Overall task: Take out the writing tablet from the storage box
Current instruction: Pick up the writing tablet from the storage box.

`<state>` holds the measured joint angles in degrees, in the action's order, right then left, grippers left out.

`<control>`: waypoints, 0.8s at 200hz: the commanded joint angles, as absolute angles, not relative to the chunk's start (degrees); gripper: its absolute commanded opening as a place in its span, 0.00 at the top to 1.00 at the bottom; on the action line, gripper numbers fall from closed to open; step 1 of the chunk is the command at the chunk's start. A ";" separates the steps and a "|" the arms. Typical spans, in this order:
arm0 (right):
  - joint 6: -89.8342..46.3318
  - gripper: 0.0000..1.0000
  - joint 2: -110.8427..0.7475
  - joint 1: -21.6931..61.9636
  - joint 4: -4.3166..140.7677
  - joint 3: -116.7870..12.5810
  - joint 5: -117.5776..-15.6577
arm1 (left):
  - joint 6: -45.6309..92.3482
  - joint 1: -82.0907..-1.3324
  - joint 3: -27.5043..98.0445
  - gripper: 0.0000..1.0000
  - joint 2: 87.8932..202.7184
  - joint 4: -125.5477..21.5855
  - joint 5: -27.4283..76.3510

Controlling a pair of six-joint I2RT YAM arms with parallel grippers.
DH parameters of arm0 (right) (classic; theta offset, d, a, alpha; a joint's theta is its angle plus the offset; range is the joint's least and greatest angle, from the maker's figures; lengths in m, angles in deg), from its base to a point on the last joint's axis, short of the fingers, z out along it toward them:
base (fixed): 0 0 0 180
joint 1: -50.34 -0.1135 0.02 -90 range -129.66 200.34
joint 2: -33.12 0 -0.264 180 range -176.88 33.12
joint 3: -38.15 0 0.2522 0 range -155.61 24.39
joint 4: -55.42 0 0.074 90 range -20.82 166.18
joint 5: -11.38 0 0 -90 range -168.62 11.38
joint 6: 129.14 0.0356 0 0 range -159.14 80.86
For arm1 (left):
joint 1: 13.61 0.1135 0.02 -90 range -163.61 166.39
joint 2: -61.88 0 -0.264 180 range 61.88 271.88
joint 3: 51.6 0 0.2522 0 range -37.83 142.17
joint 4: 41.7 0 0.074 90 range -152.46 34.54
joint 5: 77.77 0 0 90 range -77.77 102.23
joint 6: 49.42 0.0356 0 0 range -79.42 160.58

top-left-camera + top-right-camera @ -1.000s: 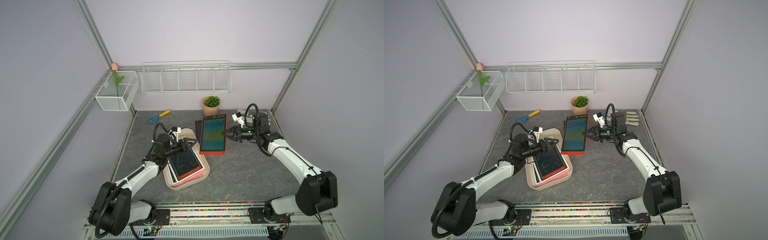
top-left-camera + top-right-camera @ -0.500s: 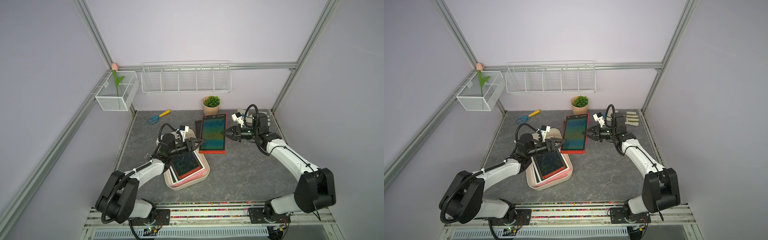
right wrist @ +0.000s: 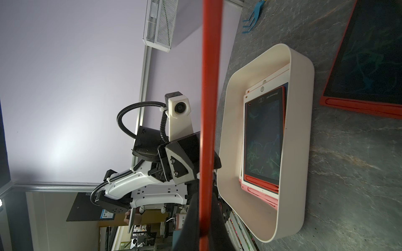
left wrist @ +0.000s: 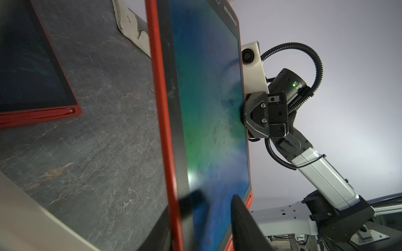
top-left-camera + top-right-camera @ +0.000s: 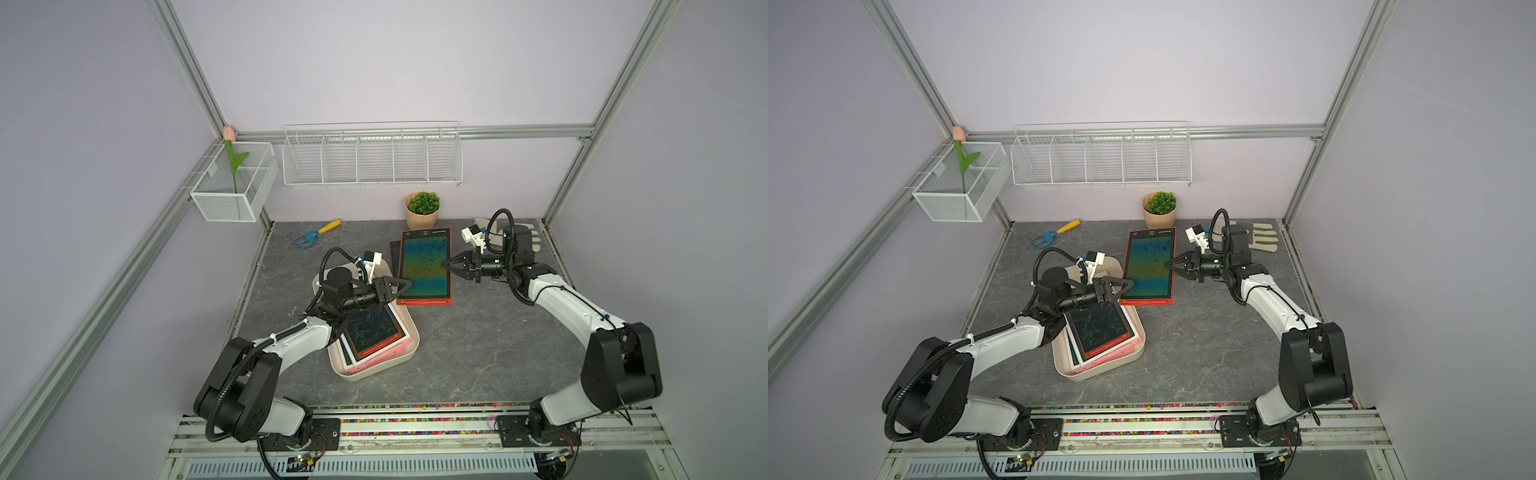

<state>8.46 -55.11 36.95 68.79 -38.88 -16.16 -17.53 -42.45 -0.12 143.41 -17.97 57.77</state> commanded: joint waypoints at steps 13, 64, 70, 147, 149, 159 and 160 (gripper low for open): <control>8.51 0.91 -56.51 37.17 67.98 -38.97 -15.05 | -18.11 -43.07 2.85 0.71 143.55 -15.12 61.10; 3.36 0.78 -56.54 37.24 75.28 -41.03 -15.81 | -18.69 -43.09 4.58 0.84 145.61 -13.26 63.55; 2.58 0.77 -56.77 37.27 76.27 -41.37 -15.90 | -18.69 -43.06 4.85 0.86 145.76 -13.44 63.72; -3.46 0.36 -57.42 38.20 86.12 -44.28 -20.78 | -19.51 -43.11 6.95 0.98 149.73 -12.21 64.26; -3.63 0.36 -57.37 38.21 86.26 -44.36 -20.87 | -19.53 -43.09 7.02 0.98 149.93 -12.15 64.22; -4.76 0.33 -57.16 39.04 88.36 -44.81 -21.82 | -19.91 -43.11 7.35 1.00 150.74 -11.97 64.17; -4.86 0.32 -57.11 39.51 88.57 -44.84 -21.92 | -19.90 -43.08 7.39 1.00 150.87 -11.96 64.13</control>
